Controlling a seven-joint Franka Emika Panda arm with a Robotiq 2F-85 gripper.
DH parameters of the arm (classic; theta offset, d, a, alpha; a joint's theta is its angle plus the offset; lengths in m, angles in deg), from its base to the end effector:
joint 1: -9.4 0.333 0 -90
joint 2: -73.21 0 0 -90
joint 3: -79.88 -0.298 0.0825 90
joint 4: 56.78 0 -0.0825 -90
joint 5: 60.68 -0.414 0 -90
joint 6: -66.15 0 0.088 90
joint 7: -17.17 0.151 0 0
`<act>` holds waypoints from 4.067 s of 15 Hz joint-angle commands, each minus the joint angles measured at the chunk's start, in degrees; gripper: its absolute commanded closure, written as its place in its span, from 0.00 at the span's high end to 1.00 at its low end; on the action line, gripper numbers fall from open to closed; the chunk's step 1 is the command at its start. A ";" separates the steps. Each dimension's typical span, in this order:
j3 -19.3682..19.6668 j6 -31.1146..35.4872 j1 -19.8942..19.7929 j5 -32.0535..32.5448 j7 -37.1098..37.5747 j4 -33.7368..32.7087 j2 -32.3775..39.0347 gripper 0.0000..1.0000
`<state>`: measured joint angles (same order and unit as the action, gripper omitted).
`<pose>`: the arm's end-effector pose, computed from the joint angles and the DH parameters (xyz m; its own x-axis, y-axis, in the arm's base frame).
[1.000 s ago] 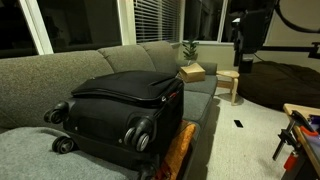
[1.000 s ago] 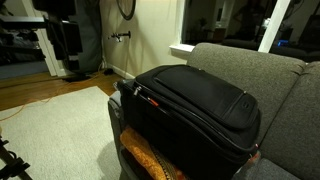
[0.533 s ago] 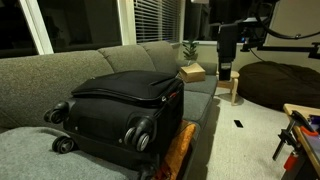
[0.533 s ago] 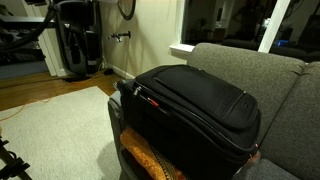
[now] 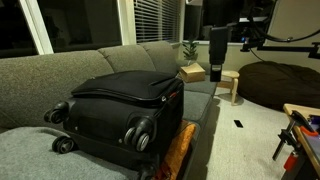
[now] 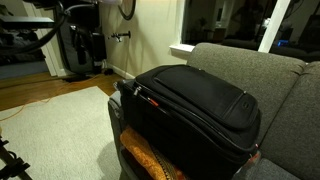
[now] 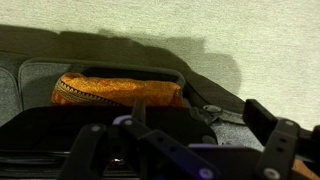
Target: Close the zipper
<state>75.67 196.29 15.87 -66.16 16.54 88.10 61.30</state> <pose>0.4503 0.0888 0.2645 0.9899 0.1328 -0.0505 0.1300 -0.9900 -0.0553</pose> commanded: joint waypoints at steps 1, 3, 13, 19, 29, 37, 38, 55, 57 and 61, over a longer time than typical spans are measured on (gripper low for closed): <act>-0.08 2.99 -0.76 1.13 -0.25 -4.67 6.41 1.00; -0.09 4.34 -0.91 1.50 -0.02 -6.96 9.24 1.00; 0.19 4.26 -1.64 2.77 0.64 -13.39 16.91 1.00; 0.70 6.29 -2.02 4.43 -0.21 -13.46 18.72 1.00; 1.56 14.10 -2.38 7.51 0.04 -12.94 23.08 1.00; 3.36 21.49 -1.53 14.50 5.31 -11.54 24.58 1.00; 3.35 21.34 -1.68 14.27 5.48 -11.43 24.75 1.00; 2.01 21.37 -2.65 7.52 3.67 -12.87 26.45 0.71; 1.98 21.61 -2.80 7.21 3.36 -13.26 26.55 0.81; 1.51 20.72 -2.61 6.84 2.90 -15.13 27.95 0.94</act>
<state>77.68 216.46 13.62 -58.34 20.49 74.38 87.68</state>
